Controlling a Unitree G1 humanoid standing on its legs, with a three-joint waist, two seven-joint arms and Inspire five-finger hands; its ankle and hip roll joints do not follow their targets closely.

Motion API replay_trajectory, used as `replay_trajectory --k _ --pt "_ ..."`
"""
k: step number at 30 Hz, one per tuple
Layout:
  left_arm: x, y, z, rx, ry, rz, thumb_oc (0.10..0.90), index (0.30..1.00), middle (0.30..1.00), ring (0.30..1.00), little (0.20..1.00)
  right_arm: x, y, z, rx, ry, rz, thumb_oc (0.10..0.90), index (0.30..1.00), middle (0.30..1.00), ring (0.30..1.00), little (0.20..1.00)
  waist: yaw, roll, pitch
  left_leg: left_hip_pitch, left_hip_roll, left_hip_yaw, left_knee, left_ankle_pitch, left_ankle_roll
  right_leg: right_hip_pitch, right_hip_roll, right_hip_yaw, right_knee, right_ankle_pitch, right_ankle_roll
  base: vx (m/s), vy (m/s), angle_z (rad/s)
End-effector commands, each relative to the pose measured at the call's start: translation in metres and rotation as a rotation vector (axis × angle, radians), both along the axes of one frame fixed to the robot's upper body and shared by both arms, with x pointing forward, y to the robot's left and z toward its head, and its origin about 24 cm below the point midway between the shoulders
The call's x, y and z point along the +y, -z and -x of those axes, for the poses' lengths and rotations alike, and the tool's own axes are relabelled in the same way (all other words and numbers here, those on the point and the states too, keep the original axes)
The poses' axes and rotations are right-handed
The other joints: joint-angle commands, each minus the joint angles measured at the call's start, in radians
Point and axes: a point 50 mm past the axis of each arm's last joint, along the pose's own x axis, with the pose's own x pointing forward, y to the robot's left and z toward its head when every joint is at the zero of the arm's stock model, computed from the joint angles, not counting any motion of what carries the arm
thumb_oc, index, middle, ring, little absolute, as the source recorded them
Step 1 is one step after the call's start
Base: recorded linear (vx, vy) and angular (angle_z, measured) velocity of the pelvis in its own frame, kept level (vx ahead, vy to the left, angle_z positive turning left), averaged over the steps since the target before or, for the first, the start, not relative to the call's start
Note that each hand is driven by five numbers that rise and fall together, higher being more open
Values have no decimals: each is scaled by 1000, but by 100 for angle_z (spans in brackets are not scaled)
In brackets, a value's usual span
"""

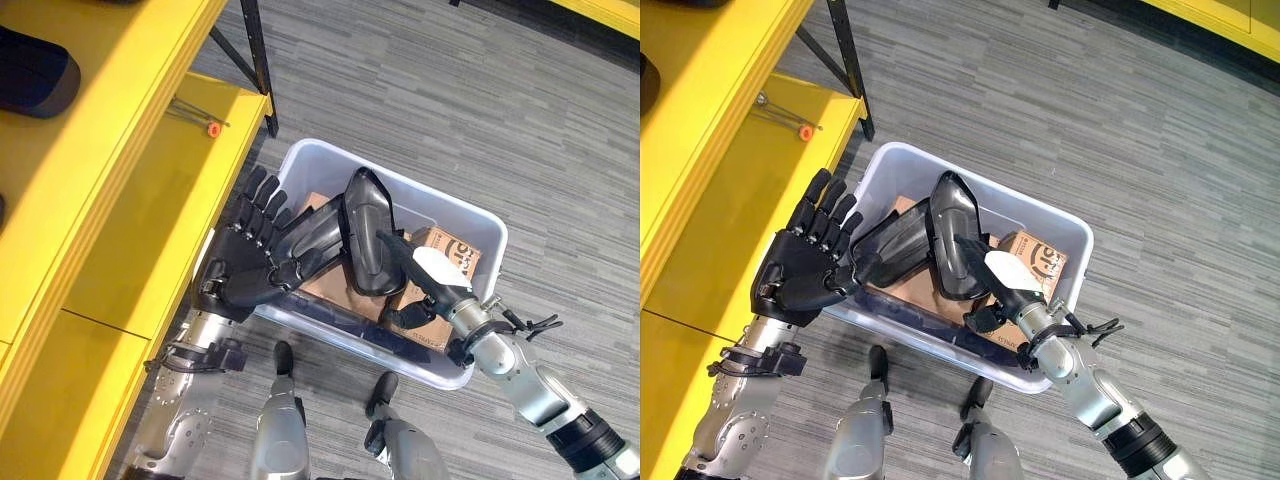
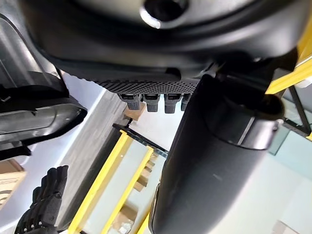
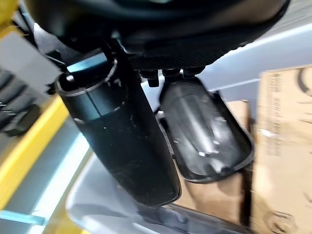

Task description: Move parts from the plastic box to the shelf.

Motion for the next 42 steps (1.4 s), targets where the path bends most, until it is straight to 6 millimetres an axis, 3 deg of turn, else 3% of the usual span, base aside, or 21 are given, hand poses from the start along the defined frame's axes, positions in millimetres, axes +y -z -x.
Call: replay_trajectory --k 1,10,19,32,42 --pt "-4 -39 3 -238 -2 4 900 1000 1000 1000 1000 12 -51 -8 -259 -37 -35 900 1000 1000 1000 1000 -12 25 -46 -36 -22 -22 55 -91 -4 -18 -30 54 148 -135 29 -85 23 -2" --pt "-8 -43 -1 -249 -7 43 900 1000 1000 1000 1000 13 -67 -21 -346 41 -31 900 1000 1000 1000 1000 -15 79 1 -79 -39 -35 67 -87 -3 -89 -42 54 193 -154 11 -72 59 -2" --pt "-19 -47 -5 -249 -7 29 900 1000 1000 1000 1000 33 -89 -25 -392 -24 -34 900 1000 1000 1000 1000 -29 121 36 -130 -59 -45 137 -113 4 -183 -68 71 283 -179 1 -50 75 -2" --pt "-25 -46 -9 -228 32 -4 900 1000 1000 1000 1000 43 -91 -29 -354 -76 58 900 1000 1000 1000 1000 -29 129 36 -249 -72 -47 204 -132 23 -327 -84 89 409 -214 -1 -26 3 2" --pt "-30 -46 -6 -250 139 -46 900 1000 1000 1000 1000 38 -85 -32 -259 -86 201 900 1000 1000 1000 1000 -27 118 36 -347 -58 -37 272 -147 27 -432 -82 89 503 -242 -10 -38 -52 6"
